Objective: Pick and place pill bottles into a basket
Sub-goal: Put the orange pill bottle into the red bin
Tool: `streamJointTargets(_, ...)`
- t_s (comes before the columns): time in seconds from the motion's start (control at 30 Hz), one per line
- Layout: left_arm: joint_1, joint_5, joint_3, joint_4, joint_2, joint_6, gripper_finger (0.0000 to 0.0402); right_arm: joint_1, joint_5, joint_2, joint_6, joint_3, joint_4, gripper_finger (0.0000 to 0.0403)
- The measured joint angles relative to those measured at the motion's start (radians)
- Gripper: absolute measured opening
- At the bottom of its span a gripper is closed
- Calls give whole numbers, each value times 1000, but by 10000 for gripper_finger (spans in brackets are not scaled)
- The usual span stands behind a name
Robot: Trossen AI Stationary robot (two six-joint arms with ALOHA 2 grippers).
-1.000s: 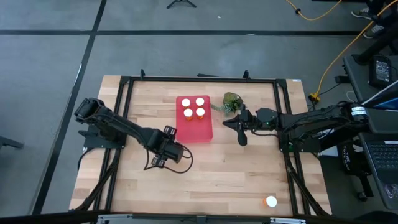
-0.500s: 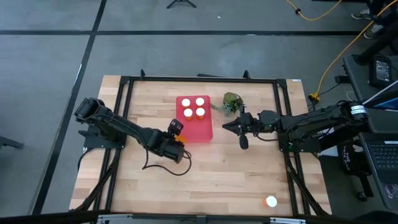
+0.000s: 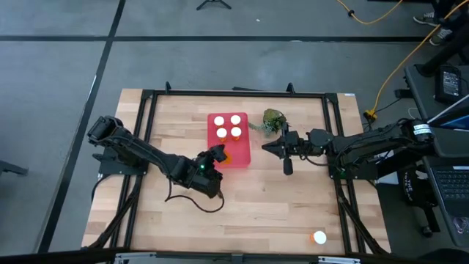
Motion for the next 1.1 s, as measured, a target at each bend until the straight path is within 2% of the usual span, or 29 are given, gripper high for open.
streamJointTargets(0.1,-1,-7,0,73,0,141,215,-1,-2,0,21,0,5,20)
streamJointTargets(0.23,-1,-2,0,176,0,322,215,-6,-80,0,40,0,4,33)
streamJointTargets(0.5,1,1,0,324,0,656,215,-6,-114,0,50,7,-2,113)
streamJointTargets(0.63,8,26,0,374,0,706,215,-7,-147,1,29,75,-97,148)
streamJointTargets(0.8,14,61,0,420,0,762,215,-7,-188,67,-28,187,-193,179)
streamJointTargets(1.1,14,52,0,435,0,839,214,-26,-201,225,7,261,-174,221)
